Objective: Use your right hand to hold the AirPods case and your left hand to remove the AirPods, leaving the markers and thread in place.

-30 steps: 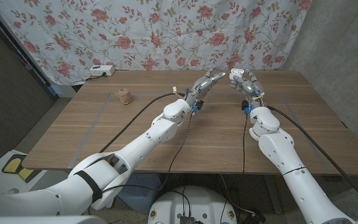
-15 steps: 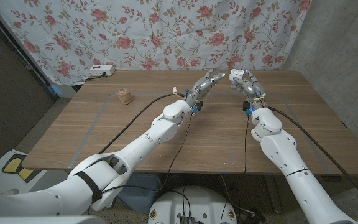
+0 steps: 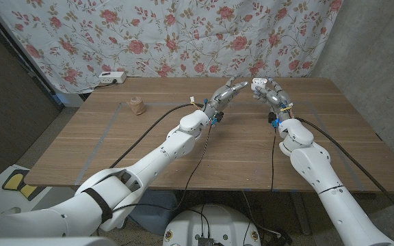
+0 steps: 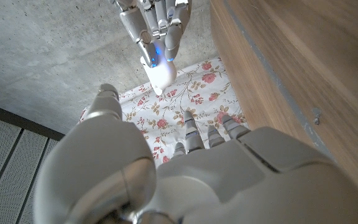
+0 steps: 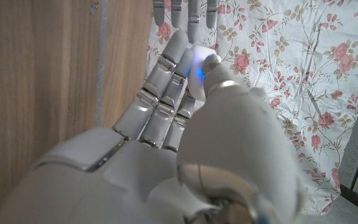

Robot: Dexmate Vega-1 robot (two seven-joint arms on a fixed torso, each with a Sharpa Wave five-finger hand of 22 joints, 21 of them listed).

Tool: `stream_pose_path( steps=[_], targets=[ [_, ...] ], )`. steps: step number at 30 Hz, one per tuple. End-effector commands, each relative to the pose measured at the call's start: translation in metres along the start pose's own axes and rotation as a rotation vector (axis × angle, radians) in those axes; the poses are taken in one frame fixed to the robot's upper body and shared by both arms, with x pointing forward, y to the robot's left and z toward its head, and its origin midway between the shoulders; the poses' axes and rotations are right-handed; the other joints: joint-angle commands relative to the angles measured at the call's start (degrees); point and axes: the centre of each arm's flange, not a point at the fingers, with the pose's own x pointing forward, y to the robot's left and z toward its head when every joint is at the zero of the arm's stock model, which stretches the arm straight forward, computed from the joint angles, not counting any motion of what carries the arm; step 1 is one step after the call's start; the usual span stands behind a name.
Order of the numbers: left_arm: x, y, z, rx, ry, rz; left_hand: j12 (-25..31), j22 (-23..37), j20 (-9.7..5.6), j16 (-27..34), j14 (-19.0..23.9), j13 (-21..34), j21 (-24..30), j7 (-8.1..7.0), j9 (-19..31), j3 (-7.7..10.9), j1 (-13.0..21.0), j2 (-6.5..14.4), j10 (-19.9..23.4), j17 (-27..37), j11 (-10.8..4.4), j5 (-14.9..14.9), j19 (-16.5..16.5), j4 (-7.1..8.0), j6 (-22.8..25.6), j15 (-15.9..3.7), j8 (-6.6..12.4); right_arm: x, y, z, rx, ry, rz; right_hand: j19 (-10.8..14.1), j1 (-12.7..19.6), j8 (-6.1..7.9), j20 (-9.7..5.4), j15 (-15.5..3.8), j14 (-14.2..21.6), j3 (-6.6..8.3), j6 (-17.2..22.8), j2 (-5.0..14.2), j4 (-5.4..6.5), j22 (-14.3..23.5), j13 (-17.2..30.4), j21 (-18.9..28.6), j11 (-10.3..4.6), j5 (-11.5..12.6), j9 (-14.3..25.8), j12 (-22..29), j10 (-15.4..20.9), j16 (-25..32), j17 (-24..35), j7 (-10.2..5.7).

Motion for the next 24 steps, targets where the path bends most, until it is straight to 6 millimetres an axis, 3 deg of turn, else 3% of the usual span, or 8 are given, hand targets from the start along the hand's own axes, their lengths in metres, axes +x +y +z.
stream_pose_path(
  steps=[1, 8, 13, 24],
  targets=[
    [-0.003, 0.002, 0.002, 0.027, 0.009, 0.003, 0.4, 0.3, 0.18, 0.3, 0.3, 0.1, 0.2, 0.32, 0.2, 0.22, 0.1, 0.4, 0.5, 0.1, -0.29, 0.3, 0.2, -0.39, -2.1, -0.09, 0.31, 0.001, -0.002, 0.002, -0.002, 0.019, 0.054, -0.3, 0.7, 0.29, -1.35, -6.39, 0.8, -0.15, 0.8, -0.16, 0.10, 0.2, 2.3, 0.5, -2.45, 0.4, 0.2, 3.2, 3.1, 0.2, 0.4, 0.70],
    [-0.008, 0.008, 0.009, 0.088, 0.013, -0.006, 0.4, 0.3, 0.16, 0.3, 0.3, 0.0, 0.2, 0.34, 0.2, 0.24, 0.1, 0.5, 0.6, 0.1, -0.52, 0.3, 0.2, -0.45, -1.9, -0.08, 0.37, 0.002, -0.003, 0.004, -0.006, 0.036, 0.081, -0.8, 1.2, 0.84, -1.39, -6.37, 0.8, -0.17, 2.5, -0.28, 0.15, 0.2, 2.1, 0.9, -2.16, 0.6, 0.3, 3.1, 3.2, -0.1, 0.9, 0.96],
    [-0.011, 0.010, 0.013, 0.099, -0.004, 0.020, 0.9, 0.3, 0.13, 0.5, 0.9, -0.3, 0.2, 0.52, 0.2, 0.23, -0.1, 0.5, 1.8, 0.1, -1.63, 0.3, 0.2, -0.55, 0.4, -0.26, 1.11, 0.001, -0.003, 0.004, -0.025, 0.050, 0.092, -1.0, 1.3, 0.86, -1.29, -6.37, 0.9, -0.19, 2.7, -0.30, 0.20, 0.3, 2.0, 1.1, -2.09, 0.7, 0.3, 3.1, 3.3, -0.1, 1.1, 1.26],
    [-0.016, 0.011, 0.012, 0.101, 0.001, 0.016, 0.9, 0.3, 0.15, 0.5, 0.9, -0.4, 0.2, 0.32, 0.2, 0.21, -0.2, 0.5, 1.9, 0.1, -1.40, 0.3, 0.2, -0.59, 1.0, -0.32, 1.15, 0.001, -0.001, 0.007, -0.039, 0.059, 0.116, -1.2, 1.6, 0.82, -1.36, -6.38, 1.0, -0.26, 2.9, -0.37, 0.30, 0.3, 2.0, 1.5, -2.01, 0.9, 0.3, 3.1, 3.4, -0.4, 1.5, 1.28]
  ],
)
